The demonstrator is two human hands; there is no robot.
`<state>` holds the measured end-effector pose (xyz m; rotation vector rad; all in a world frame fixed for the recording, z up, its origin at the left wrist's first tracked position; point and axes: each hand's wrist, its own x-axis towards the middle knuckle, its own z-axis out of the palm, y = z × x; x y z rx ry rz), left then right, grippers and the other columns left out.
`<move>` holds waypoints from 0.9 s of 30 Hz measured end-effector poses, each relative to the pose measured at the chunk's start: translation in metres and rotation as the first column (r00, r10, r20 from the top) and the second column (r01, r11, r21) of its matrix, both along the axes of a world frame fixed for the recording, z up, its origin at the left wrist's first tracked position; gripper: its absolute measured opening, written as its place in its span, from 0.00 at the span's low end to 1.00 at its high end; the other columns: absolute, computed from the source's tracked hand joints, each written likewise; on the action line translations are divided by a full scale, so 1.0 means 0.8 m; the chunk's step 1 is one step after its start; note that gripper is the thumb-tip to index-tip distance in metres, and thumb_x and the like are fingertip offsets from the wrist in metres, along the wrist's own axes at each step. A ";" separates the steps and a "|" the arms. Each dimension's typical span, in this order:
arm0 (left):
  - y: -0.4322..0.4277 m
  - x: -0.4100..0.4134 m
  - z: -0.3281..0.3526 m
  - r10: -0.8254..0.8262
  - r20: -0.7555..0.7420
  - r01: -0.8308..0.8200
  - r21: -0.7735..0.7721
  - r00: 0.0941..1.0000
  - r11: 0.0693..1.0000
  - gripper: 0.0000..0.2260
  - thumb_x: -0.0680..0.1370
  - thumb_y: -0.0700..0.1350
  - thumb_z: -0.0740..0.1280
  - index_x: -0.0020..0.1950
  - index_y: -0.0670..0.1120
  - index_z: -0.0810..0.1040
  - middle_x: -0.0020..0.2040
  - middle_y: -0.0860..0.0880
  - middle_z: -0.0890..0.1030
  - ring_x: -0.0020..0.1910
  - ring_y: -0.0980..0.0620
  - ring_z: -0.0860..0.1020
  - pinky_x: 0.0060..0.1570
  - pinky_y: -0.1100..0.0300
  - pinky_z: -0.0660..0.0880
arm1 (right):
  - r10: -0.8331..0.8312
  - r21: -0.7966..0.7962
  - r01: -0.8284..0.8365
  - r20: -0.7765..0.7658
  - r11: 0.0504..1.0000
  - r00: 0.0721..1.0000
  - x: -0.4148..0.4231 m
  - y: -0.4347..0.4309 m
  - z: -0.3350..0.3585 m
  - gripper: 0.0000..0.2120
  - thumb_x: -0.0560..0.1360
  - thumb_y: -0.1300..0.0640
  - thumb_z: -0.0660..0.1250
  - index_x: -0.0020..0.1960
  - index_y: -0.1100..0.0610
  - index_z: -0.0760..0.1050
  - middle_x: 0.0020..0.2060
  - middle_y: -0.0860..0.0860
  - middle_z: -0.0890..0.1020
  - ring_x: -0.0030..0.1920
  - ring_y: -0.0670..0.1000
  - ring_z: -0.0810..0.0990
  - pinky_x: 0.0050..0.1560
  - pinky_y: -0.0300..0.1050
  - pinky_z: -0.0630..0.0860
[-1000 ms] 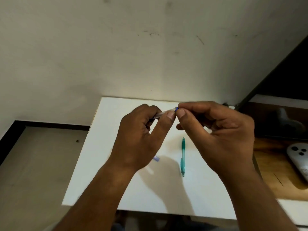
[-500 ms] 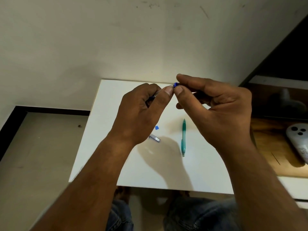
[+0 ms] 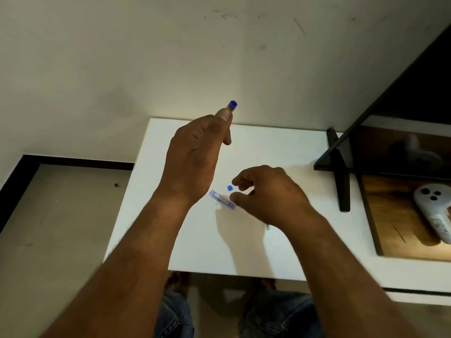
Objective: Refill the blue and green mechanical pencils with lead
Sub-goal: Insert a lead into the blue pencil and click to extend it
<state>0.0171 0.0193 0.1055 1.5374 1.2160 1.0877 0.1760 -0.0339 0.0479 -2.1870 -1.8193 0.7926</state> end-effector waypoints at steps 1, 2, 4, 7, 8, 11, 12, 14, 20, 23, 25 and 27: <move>0.000 0.000 0.000 0.002 0.000 -0.002 -0.004 1.000 1.000 0.30 0.79 0.68 0.57 0.41 0.41 0.78 0.42 0.31 0.75 0.41 0.34 0.71 0.46 0.38 0.70 | 0.017 -0.010 -0.016 0.047 1.000 0.999 -0.005 0.000 -0.005 0.15 0.77 0.40 0.76 0.62 0.40 0.83 0.53 0.37 0.84 0.56 0.45 0.83 0.55 0.48 0.83; 0.000 0.000 0.000 0.003 -0.004 -0.003 -0.007 1.000 1.000 0.30 0.79 0.68 0.57 0.41 0.41 0.78 0.42 0.31 0.75 0.41 0.35 0.71 0.46 0.38 0.70 | 0.025 -0.012 -0.024 0.086 1.000 0.996 -0.009 0.001 -0.009 0.16 0.77 0.39 0.75 0.63 0.39 0.82 0.54 0.38 0.85 0.56 0.46 0.83 0.53 0.47 0.82; 0.000 -0.001 0.001 0.001 -0.013 -0.001 -0.016 1.000 1.000 0.30 0.79 0.69 0.57 0.41 0.41 0.77 0.41 0.32 0.75 0.41 0.36 0.71 0.44 0.43 0.68 | 0.047 -0.035 -0.042 0.158 0.999 0.986 -0.017 0.003 -0.015 0.17 0.77 0.37 0.74 0.64 0.39 0.81 0.57 0.40 0.85 0.57 0.48 0.84 0.52 0.46 0.80; 0.002 -0.001 0.001 0.001 0.007 -0.001 -0.033 1.000 0.999 0.31 0.79 0.69 0.57 0.40 0.42 0.77 0.40 0.34 0.74 0.38 0.40 0.71 0.43 0.50 0.67 | 0.062 -0.081 -0.045 0.221 0.996 0.973 -0.026 0.006 -0.023 0.20 0.77 0.34 0.74 0.65 0.40 0.80 0.58 0.42 0.84 0.56 0.49 0.84 0.52 0.47 0.81; 0.002 -0.002 0.001 0.000 0.012 0.001 -0.038 1.000 0.999 0.30 0.78 0.69 0.58 0.40 0.42 0.78 0.40 0.34 0.74 0.37 0.43 0.71 0.44 0.51 0.67 | 0.056 -0.091 -0.037 0.221 0.995 0.974 -0.028 0.008 -0.024 0.21 0.76 0.33 0.74 0.65 0.41 0.80 0.58 0.42 0.84 0.56 0.50 0.84 0.52 0.46 0.80; 0.003 -0.004 0.000 -0.006 0.012 0.006 -0.038 1.000 0.999 0.31 0.78 0.69 0.57 0.41 0.41 0.78 0.40 0.35 0.75 0.36 0.48 0.71 0.43 0.51 0.67 | 0.046 -0.107 -0.025 0.207 0.994 0.977 -0.033 0.009 -0.029 0.22 0.75 0.32 0.75 0.64 0.41 0.81 0.56 0.43 0.85 0.55 0.49 0.84 0.49 0.45 0.77; 0.002 -0.003 0.000 -0.012 0.012 0.013 -0.035 1.000 0.999 0.31 0.78 0.69 0.57 0.41 0.41 0.78 0.40 0.35 0.75 0.36 0.49 0.71 0.43 0.52 0.67 | 0.051 -0.109 -0.028 0.215 0.994 0.975 -0.035 0.009 -0.032 0.22 0.75 0.33 0.75 0.64 0.41 0.81 0.56 0.43 0.85 0.55 0.50 0.84 0.49 0.45 0.77; 0.002 -0.003 0.001 -0.016 0.013 0.017 -0.030 1.000 0.999 0.31 0.78 0.69 0.56 0.41 0.40 0.77 0.40 0.35 0.76 0.36 0.50 0.71 0.42 0.54 0.67 | 0.078 -0.114 -0.051 0.249 0.992 0.965 -0.041 0.010 -0.038 0.18 0.76 0.36 0.75 0.62 0.42 0.82 0.55 0.44 0.85 0.54 0.51 0.85 0.48 0.45 0.77; 0.003 -0.005 -0.001 -0.018 0.027 0.019 -0.023 0.999 1.000 0.31 0.78 0.69 0.56 0.41 0.41 0.78 0.41 0.36 0.77 0.36 0.51 0.71 0.42 0.56 0.68 | 0.063 -0.110 -0.034 0.272 0.993 0.960 -0.046 0.016 -0.051 0.13 0.77 0.38 0.74 0.56 0.44 0.83 0.50 0.46 0.85 0.49 0.53 0.85 0.45 0.45 0.76; 0.005 -0.007 0.000 -0.015 0.044 0.016 -0.025 0.999 1.000 0.31 0.78 0.68 0.57 0.40 0.41 0.77 0.40 0.35 0.76 0.36 0.51 0.71 0.42 0.54 0.68 | -0.079 -0.051 0.093 0.234 0.994 0.969 -0.031 0.027 -0.048 0.13 0.76 0.37 0.72 0.55 0.43 0.81 0.51 0.45 0.85 0.50 0.53 0.85 0.49 0.48 0.81; 0.007 -0.009 0.000 -0.006 0.032 0.007 -0.018 0.999 1.000 0.30 0.78 0.68 0.57 0.40 0.42 0.77 0.38 0.37 0.75 0.35 0.52 0.70 0.43 0.53 0.68 | -0.141 -0.024 0.149 0.213 0.988 0.967 -0.021 0.031 -0.046 0.13 0.80 0.42 0.71 0.63 0.41 0.80 0.58 0.46 0.86 0.55 0.53 0.86 0.55 0.50 0.84; 0.010 -0.012 -0.001 0.020 0.018 -0.019 -0.013 1.000 1.000 0.29 0.79 0.69 0.57 0.39 0.44 0.77 0.35 0.42 0.74 0.35 0.53 0.71 0.43 0.52 0.68 | -0.149 -0.030 0.160 0.223 0.987 0.963 -0.015 0.031 -0.048 0.15 0.82 0.48 0.70 0.67 0.40 0.79 0.62 0.46 0.85 0.58 0.54 0.85 0.57 0.50 0.83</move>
